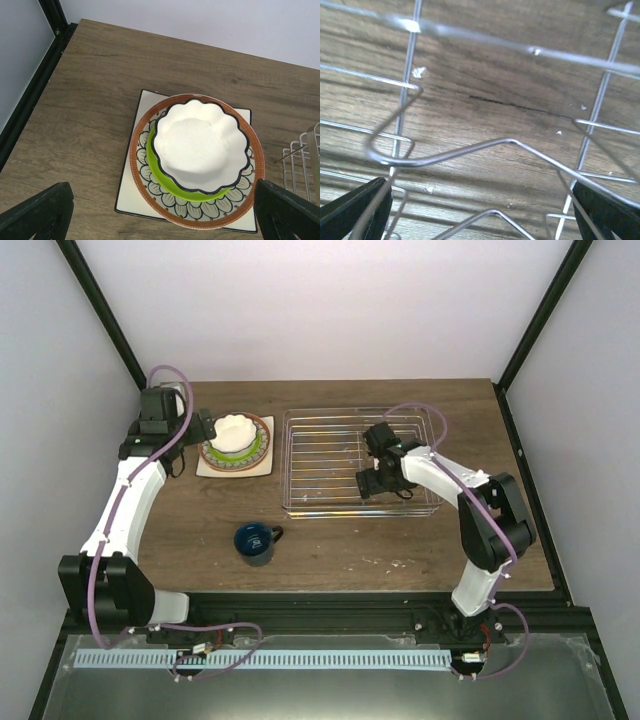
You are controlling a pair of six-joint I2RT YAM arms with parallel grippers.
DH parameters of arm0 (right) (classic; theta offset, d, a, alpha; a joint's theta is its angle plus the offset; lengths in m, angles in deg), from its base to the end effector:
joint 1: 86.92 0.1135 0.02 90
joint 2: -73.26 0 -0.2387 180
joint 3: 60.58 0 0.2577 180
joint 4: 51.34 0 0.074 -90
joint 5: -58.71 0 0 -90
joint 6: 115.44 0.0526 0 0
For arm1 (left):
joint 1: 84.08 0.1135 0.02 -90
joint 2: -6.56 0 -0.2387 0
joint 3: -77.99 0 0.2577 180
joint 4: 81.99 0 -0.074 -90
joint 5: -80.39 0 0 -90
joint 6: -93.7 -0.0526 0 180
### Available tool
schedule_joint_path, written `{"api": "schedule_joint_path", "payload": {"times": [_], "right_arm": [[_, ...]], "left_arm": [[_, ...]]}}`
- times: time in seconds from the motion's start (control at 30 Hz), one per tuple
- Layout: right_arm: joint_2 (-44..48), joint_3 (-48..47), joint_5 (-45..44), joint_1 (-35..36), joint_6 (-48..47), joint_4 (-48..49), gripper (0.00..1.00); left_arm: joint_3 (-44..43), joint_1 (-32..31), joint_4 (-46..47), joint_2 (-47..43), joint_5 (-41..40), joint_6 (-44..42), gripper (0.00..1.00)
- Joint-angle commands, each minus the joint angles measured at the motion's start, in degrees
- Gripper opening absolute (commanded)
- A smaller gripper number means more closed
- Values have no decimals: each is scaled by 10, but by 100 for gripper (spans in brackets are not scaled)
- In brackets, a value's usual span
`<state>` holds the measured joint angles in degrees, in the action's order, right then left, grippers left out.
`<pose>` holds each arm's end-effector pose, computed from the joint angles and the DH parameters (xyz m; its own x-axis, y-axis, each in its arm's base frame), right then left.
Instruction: Load the mixed dishes into the dish rack
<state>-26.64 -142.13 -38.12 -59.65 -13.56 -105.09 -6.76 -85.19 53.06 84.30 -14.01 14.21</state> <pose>0.3090 0.1523 0.1474 -0.9147 -0.2415 -0.3241 -0.2393 0.9698 -0.0475 0.3248 -0.0023 0.3005 -0.5969 -0.1703 -0.7840 -0.1526 0.9835 -0.0975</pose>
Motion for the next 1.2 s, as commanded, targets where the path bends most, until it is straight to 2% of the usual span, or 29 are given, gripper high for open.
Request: {"api": "schedule_joint_path", "payload": {"times": [0.0,0.27,0.47,0.67,0.83,1.17], "right_arm": [[-2,-74,-18,9,18,-63,100],[-2,-161,-42,8,32,-132,100],[6,-243,-83,9,30,-166,100],[15,-302,-77,9,17,-150,100],[1,-324,-72,9,15,-150,100],[-13,-320,-70,9,13,-142,100]], "left_arm": [[6,4,2,-13,-6,5,100],[6,10,6,10,-11,0,100],[-7,19,0,76,0,-3,100],[-54,19,-13,162,43,-4,100],[-80,19,-8,207,56,0,99],[-118,19,-4,289,71,-7,90]]}}
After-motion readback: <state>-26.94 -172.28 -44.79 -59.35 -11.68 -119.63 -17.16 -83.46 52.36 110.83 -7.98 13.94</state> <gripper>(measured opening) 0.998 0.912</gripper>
